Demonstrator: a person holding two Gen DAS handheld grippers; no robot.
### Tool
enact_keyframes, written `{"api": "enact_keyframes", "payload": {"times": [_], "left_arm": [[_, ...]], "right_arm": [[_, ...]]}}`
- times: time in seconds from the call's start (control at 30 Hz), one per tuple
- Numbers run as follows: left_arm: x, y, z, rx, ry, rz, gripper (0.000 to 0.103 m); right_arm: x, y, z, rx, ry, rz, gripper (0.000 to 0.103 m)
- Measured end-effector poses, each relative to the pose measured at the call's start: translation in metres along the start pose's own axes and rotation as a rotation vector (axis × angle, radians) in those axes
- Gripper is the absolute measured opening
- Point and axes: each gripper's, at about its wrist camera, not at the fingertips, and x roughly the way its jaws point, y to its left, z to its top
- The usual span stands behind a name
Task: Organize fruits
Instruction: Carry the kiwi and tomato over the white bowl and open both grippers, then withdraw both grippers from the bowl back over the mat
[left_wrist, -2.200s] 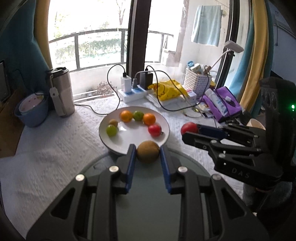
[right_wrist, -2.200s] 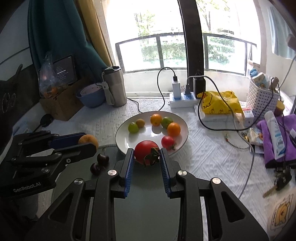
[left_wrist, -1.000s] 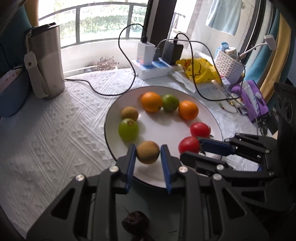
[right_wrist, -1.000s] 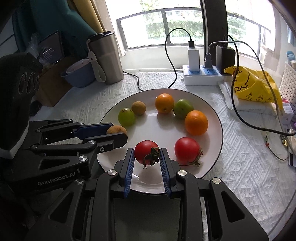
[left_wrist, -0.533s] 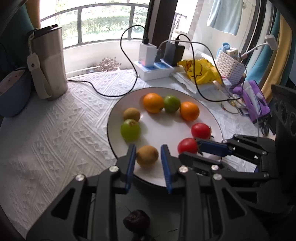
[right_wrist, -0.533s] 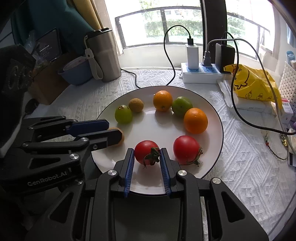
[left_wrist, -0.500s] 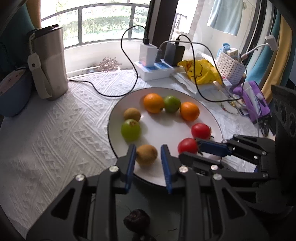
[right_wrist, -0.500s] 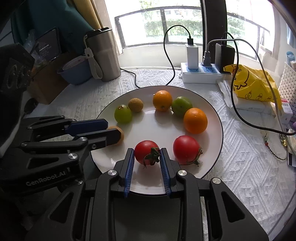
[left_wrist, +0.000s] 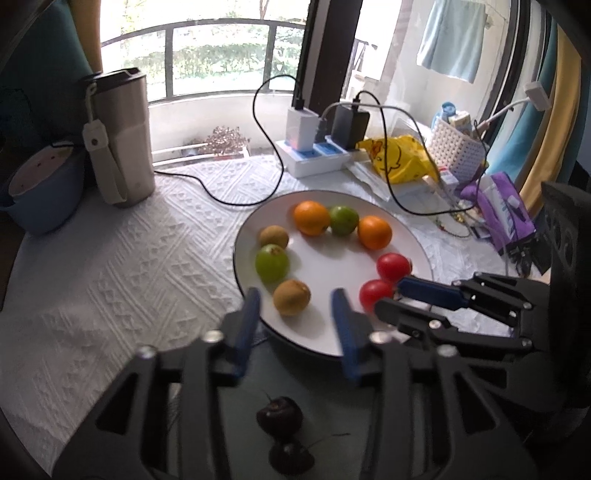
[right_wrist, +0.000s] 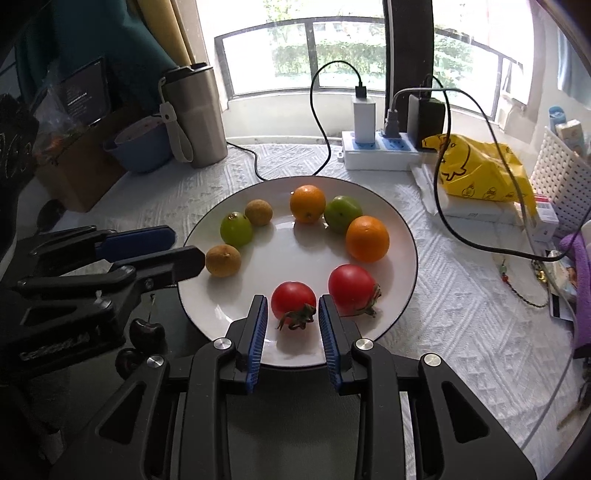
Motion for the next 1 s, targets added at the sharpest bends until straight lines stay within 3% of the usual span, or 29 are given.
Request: {"api": "enact_keyframes", "payload": {"times": [0.57, 1.0], "left_arm": [[-0.062, -0.003, -0.020, 0.002, -0.089, 0.026, 0.046], [-0.111, 0.032, -0.076, -0.047, -0.128, 0.076, 0.046]], "right_arm": [[-0.051, 0.030, -0.008, -0.024, -0.071, -0.009, 0.030], [-0.064, 0.074, -0.031, -0.060, -0.068, 0.010, 0.031]]}}
